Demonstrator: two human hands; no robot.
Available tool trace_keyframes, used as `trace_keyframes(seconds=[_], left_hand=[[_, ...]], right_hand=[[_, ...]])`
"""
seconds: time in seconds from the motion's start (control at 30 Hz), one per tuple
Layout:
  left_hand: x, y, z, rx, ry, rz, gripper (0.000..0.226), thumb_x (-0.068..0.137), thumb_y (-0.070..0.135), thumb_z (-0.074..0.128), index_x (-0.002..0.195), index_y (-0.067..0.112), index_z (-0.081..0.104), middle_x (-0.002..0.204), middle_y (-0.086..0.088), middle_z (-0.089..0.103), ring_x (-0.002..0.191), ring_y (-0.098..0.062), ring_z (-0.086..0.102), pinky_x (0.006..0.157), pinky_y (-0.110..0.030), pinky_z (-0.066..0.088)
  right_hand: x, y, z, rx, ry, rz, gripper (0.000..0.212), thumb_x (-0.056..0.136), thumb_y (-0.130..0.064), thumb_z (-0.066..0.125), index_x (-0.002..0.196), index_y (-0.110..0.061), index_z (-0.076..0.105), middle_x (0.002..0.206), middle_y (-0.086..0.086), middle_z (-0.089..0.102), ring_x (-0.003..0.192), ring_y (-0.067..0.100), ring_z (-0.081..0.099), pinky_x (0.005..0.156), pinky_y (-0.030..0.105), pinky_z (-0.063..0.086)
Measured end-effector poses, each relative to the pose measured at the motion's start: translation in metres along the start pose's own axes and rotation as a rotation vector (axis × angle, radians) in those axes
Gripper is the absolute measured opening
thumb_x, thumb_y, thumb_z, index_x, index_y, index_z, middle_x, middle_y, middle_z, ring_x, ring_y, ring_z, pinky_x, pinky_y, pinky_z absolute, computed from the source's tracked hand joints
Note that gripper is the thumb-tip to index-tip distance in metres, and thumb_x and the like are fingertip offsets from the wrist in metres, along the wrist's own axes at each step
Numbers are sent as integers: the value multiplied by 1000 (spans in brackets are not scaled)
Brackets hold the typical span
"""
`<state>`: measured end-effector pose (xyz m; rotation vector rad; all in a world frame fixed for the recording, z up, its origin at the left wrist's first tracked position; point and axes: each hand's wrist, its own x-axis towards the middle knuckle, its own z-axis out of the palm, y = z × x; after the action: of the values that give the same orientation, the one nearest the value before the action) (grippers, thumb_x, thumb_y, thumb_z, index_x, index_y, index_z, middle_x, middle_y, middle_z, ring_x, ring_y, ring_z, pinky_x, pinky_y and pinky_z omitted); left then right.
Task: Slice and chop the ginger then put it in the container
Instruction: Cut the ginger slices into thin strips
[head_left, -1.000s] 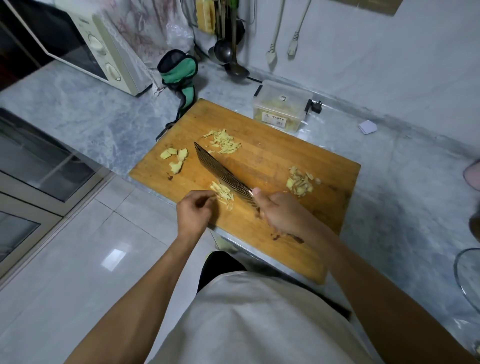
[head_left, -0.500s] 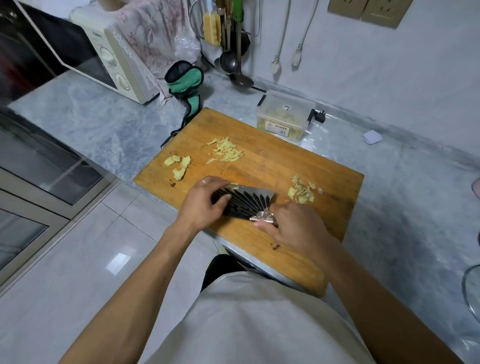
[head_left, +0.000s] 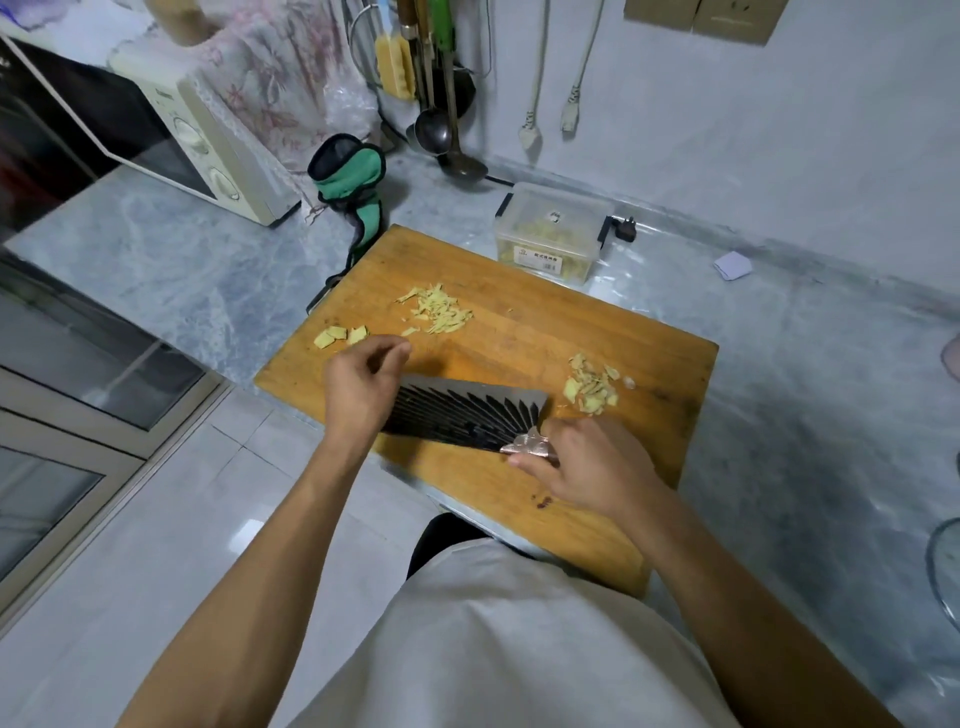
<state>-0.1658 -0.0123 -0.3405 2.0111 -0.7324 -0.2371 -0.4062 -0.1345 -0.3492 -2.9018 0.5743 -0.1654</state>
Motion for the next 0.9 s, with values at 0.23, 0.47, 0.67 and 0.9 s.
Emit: trace_keyframes(seconds=[0.23,0.47,0.67,0.9], left_hand=[[-38,-27,5,104,-87,41,12,90,23,71,98,18,77,99,1,73,86,-1,61,80,-13,48],[-30,-19,27,407,-449,-198,66,83,38,78,142,31,49,150,-7,25,136,-26,35,110,-31,37],[-22,-21,35,462,-465,-273,65,83,15,78,141,26,52,142,-10,24,124,-26,43,111,-25,30],[7,-28,48,408,-348,-183,38,86,-7,63,112,17,74,125,-8,60,97,-15,61,98,-8,33]], right_hand=[[14,5,-5,254,-45,392,54,99,-62,43,69,-18,47,61,-4,46,58,17,50,47,30,26],[17,5,-7,467,-54,484,58,98,-61,48,60,-18,38,57,-1,42,50,15,39,48,31,24],[21,5,-1,558,-53,519,60,97,-62,48,60,-17,38,57,1,42,49,16,37,49,31,26],[31,10,-3,584,-117,554,57,97,-63,46,61,-21,38,58,-3,43,51,13,40,51,30,29]])
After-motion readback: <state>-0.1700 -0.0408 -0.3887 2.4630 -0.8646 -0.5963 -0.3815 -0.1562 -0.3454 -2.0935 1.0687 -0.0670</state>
